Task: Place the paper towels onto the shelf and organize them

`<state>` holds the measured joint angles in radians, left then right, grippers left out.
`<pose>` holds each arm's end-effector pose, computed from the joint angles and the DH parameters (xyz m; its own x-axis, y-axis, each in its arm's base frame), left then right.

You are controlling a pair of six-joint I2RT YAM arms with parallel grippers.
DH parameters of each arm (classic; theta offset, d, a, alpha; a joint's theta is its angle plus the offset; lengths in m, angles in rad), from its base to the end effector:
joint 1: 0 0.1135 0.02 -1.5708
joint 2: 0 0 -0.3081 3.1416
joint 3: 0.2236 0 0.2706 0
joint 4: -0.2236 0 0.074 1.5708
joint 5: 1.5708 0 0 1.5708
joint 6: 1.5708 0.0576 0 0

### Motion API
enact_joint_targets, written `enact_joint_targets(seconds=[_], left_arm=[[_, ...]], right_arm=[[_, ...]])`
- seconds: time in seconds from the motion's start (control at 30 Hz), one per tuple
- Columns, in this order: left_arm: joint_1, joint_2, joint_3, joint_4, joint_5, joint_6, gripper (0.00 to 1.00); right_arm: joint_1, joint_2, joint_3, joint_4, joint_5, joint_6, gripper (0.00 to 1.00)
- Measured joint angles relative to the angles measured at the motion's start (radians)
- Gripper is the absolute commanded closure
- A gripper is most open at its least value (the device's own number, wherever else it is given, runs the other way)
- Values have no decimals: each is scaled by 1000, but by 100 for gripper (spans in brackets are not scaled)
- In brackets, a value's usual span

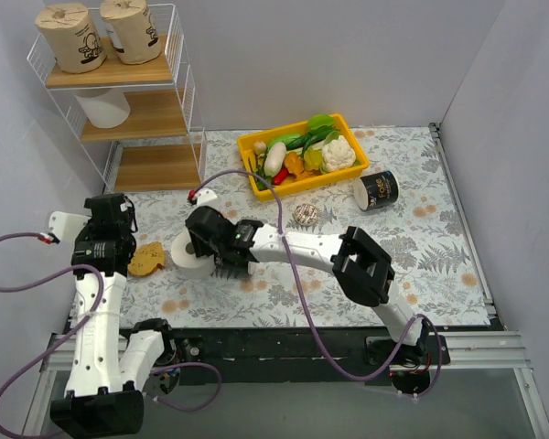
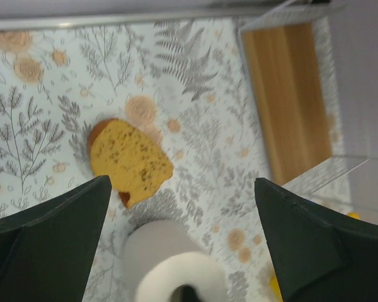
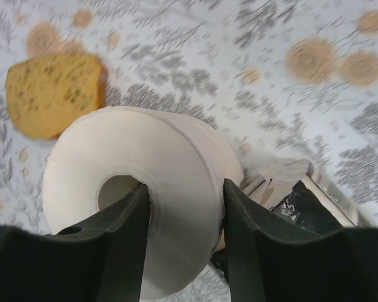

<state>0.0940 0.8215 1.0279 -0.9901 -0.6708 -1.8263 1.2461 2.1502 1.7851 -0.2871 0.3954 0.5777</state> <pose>0.1365 0.0488 0.3678 0.6729 -0.6978 -0.2455 -0.5506 -0.2507 -0.7962 0.1989 0.5214 0.2560 -0.5865 -0.1627 -0.7934 -0.5451 0.8038 0.2382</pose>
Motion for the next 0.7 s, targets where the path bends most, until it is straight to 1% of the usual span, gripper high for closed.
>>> enact_joint_targets(seconds=[0.13,0.23,0.27,0.33,0.37,0.47,0.53,0.67,0.7], left_arm=[[0,39,-82,27,140,52,2],[0,48,-135,56,232,109,2],[0,48,-148,65,260,127,2],[0,47,-169,88,316,164,2],[0,47,-177,101,354,185,2],[0,38,-207,166,468,239,2],[0,29,-228,206,529,257,2],[0,31,-250,262,658,271,2],[-1,40,-250,272,680,275,2]], right_arm=[[-89,0,0,36,-13,-15,51],[-137,8,8,43,-34,-25,42],[-147,13,15,45,-40,-32,35],[-154,17,21,46,-53,-41,28],[-153,17,25,46,-62,-47,23],[-146,11,40,56,-78,-61,16],[-145,-16,23,63,-75,-66,16],[-138,-183,-116,80,-47,-85,15],[-138,-254,-169,93,-37,-89,15]])
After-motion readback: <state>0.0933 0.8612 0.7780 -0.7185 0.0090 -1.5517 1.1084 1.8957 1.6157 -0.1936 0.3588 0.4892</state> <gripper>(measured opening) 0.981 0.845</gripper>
